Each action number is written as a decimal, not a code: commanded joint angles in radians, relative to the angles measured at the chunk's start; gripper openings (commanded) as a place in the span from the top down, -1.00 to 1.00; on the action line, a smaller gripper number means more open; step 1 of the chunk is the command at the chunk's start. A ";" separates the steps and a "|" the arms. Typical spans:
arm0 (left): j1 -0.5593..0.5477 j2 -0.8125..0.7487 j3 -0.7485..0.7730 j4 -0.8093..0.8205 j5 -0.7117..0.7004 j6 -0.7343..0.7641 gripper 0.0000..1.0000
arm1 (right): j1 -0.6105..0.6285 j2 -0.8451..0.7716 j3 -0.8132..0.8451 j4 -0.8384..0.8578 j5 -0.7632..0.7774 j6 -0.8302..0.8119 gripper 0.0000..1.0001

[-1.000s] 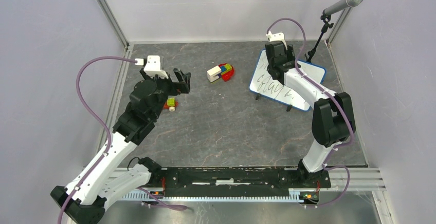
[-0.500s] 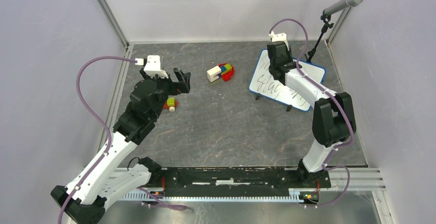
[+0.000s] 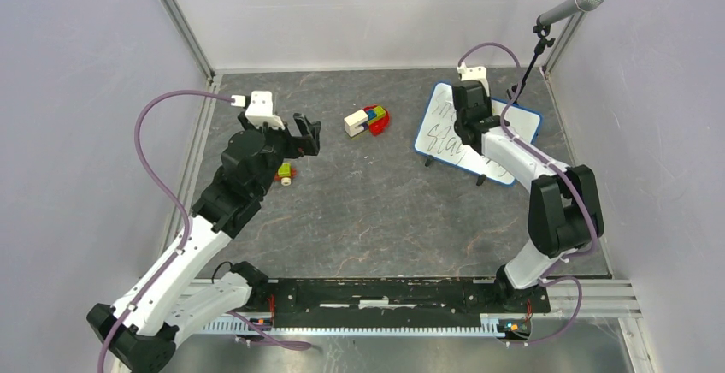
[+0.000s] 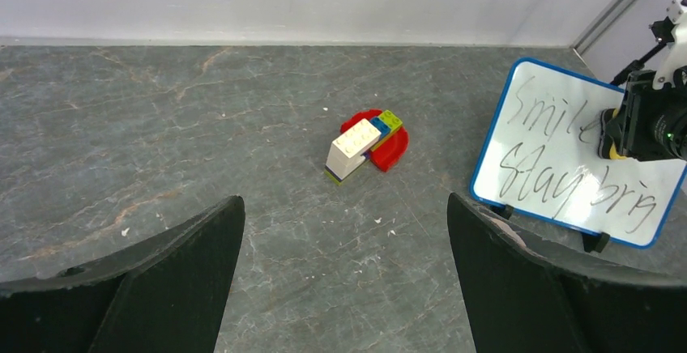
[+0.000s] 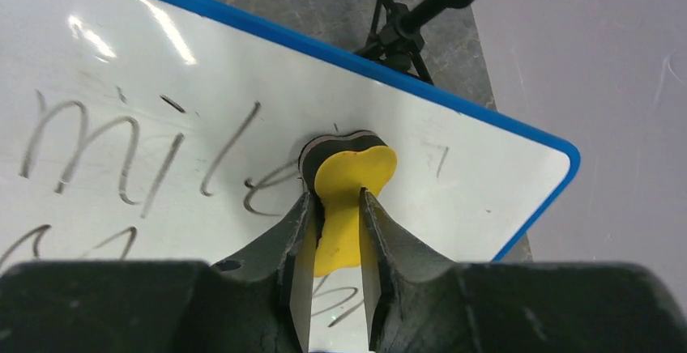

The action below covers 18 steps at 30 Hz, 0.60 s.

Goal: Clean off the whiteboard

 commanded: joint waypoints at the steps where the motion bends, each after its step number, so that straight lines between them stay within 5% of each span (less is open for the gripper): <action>1: 0.001 0.017 -0.002 0.060 0.057 0.033 -0.99 | -0.011 -0.065 -0.051 0.041 0.065 -0.005 0.42; 10: 0.001 0.064 0.003 0.070 0.153 0.019 -0.99 | -0.029 -0.084 -0.093 0.080 0.015 -0.011 0.43; 18: 0.001 0.070 0.009 0.064 0.158 0.022 -0.99 | 0.083 0.047 0.018 0.089 -0.050 0.004 0.44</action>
